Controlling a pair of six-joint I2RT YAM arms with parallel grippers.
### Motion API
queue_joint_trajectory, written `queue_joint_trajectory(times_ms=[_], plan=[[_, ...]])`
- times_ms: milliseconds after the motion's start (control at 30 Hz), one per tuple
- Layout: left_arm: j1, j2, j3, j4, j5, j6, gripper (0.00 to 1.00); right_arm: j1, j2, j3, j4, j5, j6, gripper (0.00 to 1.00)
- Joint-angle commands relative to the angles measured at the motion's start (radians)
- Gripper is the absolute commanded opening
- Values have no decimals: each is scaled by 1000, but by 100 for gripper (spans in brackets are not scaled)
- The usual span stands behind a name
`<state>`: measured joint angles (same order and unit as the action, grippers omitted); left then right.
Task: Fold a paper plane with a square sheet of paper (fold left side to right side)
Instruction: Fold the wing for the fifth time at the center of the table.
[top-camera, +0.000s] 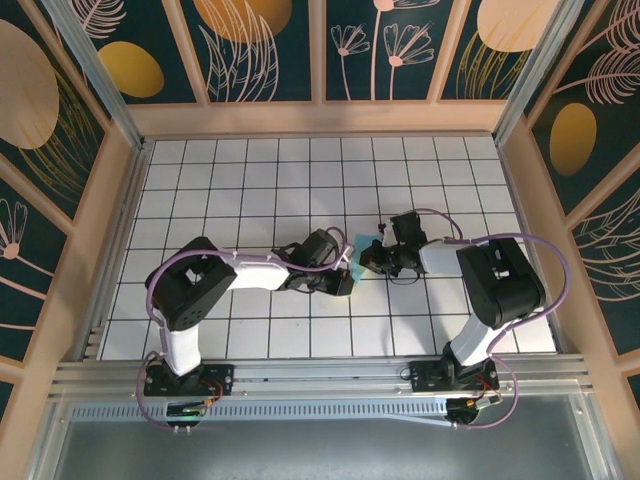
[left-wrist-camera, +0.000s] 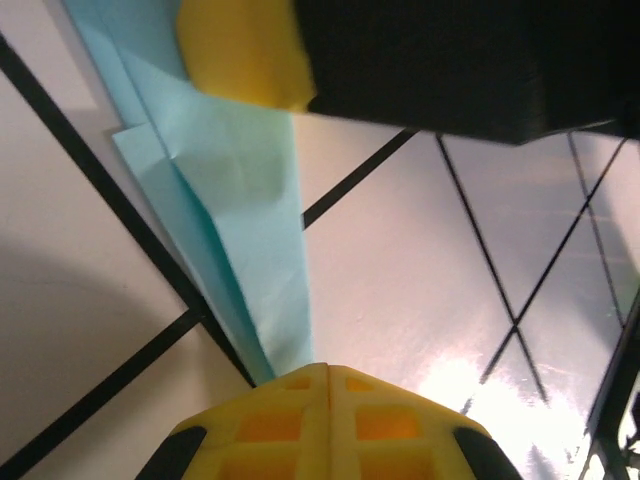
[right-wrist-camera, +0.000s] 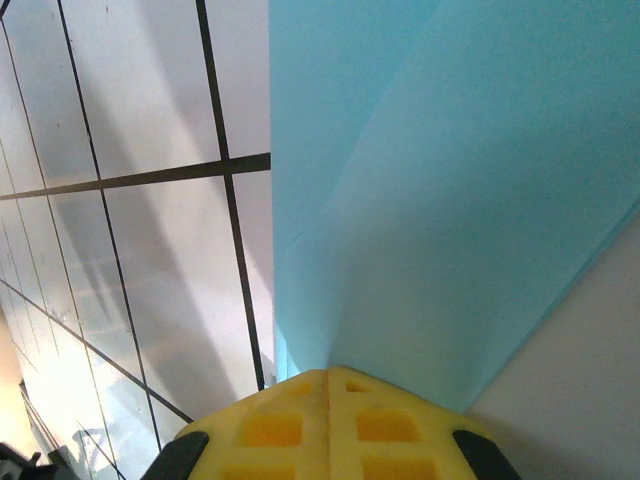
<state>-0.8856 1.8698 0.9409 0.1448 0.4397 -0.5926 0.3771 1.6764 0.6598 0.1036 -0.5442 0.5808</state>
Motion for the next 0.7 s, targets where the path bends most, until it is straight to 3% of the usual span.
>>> queue_joint_trajectory(times_ms=[0,333,667], plan=[[-1,-56,-13,7,10,-22,3,9,68,-32,-145,128,-32,0],[-23,-12,-48,60,70,-38,2,10,71,-32,-141,127,-32,0],[-25,23,-55,47,16,-39,2,11,69,-25,-151,128,-35,0]])
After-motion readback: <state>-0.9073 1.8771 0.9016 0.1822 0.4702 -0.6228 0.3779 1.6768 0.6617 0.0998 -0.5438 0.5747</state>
